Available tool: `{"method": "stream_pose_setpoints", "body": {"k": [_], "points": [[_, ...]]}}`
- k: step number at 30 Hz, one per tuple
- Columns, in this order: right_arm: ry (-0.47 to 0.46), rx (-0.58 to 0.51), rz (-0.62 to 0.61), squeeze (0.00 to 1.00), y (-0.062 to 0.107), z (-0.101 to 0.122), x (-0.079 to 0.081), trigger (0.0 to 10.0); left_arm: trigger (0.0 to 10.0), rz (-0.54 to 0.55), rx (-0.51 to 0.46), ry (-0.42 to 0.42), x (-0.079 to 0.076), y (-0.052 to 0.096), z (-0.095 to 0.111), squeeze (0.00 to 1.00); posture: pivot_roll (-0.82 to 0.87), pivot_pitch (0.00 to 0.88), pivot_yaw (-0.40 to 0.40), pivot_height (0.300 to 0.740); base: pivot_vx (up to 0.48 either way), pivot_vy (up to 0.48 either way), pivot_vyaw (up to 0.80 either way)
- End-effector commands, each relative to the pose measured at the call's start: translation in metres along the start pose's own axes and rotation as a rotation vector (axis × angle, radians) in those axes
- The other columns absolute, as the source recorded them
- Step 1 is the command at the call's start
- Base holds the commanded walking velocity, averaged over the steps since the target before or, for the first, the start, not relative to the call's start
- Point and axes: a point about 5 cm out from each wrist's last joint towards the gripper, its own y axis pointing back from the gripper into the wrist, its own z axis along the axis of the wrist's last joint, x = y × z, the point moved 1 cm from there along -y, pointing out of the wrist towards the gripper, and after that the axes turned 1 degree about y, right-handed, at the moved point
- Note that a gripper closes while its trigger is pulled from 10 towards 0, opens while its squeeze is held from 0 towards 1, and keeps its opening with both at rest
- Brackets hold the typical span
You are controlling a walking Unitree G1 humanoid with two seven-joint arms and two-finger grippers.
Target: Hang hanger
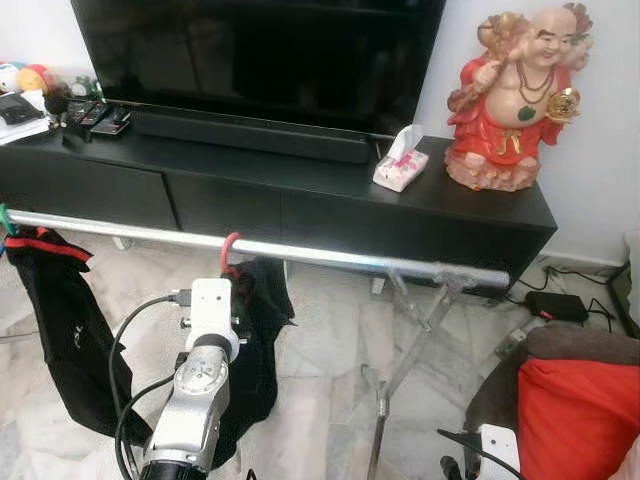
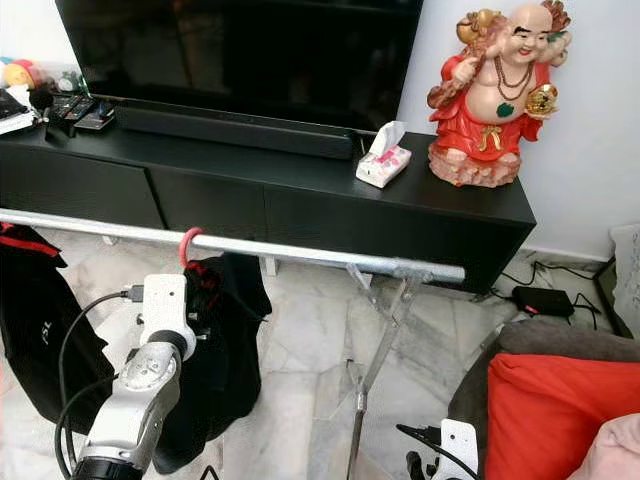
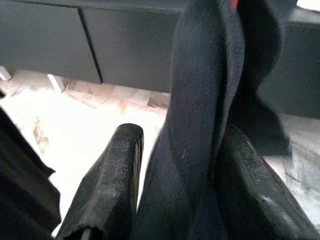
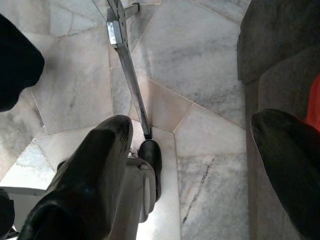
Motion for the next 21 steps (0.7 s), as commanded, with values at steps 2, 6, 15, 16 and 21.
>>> {"method": "stream_pose_setpoints", "body": {"k": [2,6,15,16,21], "points": [[0.000,0.005,-0.008,0.00,0.000,0.000,-0.003,10.0,10.0,0.011,-0.008,0.000,0.002,0.002,-0.002,0.56,0.06,0.000,-0.064,0.716,0.000,0.000,0.00],[0.001,0.006,-0.007,0.00,0.000,0.000,-0.004,10.0,10.0,-0.004,-0.056,-0.018,0.003,0.006,0.003,0.56,0.06,0.000,-0.064,0.716,0.000,0.000,0.00],[0.003,0.008,-0.007,0.00,0.001,0.000,-0.004,10.0,10.0,-0.015,-0.207,-0.058,0.011,0.029,0.014,0.55,0.07,0.000,-0.067,0.716,0.000,0.000,0.00],[0.005,0.009,-0.007,0.00,0.001,0.000,-0.004,10.0,10.0,-0.015,-0.239,-0.079,0.012,0.036,0.016,0.55,0.08,0.000,-0.067,0.716,0.000,0.000,0.00],[0.008,0.010,-0.006,0.00,0.001,0.000,-0.005,10.0,10.0,-0.016,-0.268,-0.074,0.014,0.045,0.018,0.40,0.08,0.000,-0.069,0.716,0.000,0.000,0.00]]}}
